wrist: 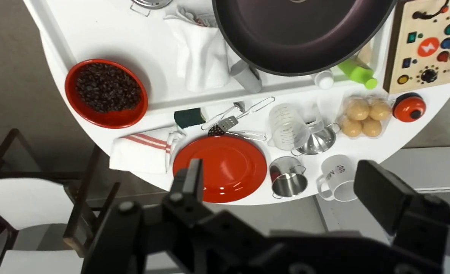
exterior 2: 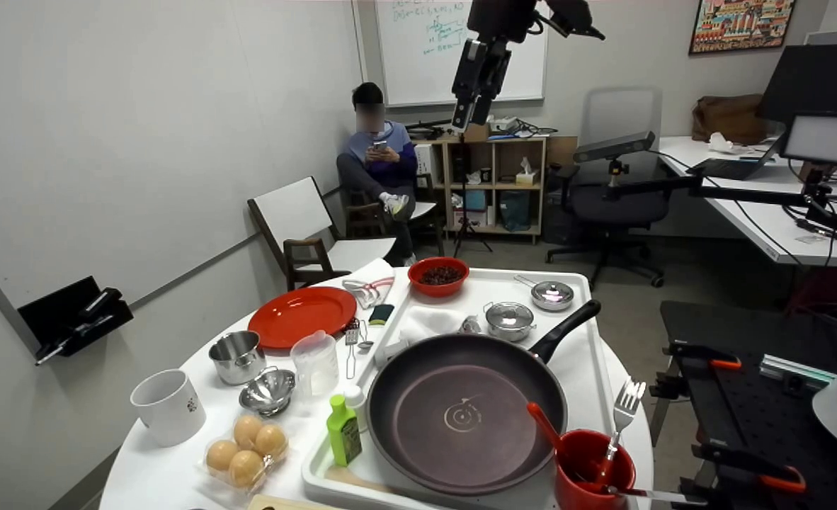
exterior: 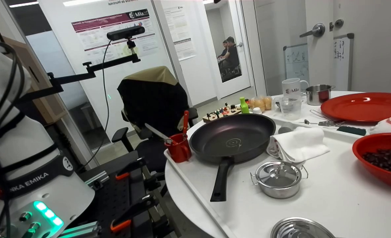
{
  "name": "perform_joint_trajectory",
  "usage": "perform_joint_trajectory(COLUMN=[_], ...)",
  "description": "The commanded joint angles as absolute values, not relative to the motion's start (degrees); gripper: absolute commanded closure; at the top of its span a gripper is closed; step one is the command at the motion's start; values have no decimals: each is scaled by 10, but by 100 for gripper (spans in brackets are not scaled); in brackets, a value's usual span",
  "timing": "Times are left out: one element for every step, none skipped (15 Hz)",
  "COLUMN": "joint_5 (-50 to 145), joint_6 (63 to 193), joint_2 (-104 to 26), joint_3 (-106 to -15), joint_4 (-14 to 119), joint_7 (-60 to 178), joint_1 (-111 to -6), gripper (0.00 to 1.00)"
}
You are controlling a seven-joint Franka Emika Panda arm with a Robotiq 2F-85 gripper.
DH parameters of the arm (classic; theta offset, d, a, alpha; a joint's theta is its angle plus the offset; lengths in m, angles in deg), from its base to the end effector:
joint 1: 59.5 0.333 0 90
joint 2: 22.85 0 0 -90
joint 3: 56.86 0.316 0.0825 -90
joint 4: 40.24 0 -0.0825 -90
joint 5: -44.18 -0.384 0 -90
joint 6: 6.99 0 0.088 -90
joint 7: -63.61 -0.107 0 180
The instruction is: Use the white cloth to wipe the pan
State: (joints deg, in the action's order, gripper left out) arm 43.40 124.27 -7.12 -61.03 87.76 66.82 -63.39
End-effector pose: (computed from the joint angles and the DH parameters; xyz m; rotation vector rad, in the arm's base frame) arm 0.4933 -0.0719 0.5174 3.0941 -0.1432 0.5191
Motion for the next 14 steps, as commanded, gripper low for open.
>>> perform_joint_trajectory(joint_5=[441,439,438,437,440,443,447,448,452,436,438,438,438,439], joint_6=[1236,1235,1234,1235,1235,1233,1237,1238,1236,1241,1241,1241,1241,1241], joint_2=[-156,-175,-191,-209,-225,-242,-253,-264,-270,-244,-254,-260,-263,-264], joint_3=[-627,-632,-637,-642,-646,-650,-652,-655,-657,-655,-656,-657,-657,-657], joint_4=[802,787,774,760,748,734,726,717,709,743,734,728,724,722], joint_7=[655,655,654,654,649,643,632,618,598,636,626,621,618,616], joint_1=[-651,-656,-660,-665,-670,-674,-678,-680,-682,-681,-683,-684,-684,-683], gripper=[0,0,0,0,0,0,0,0,0,0,0,0,0,0])
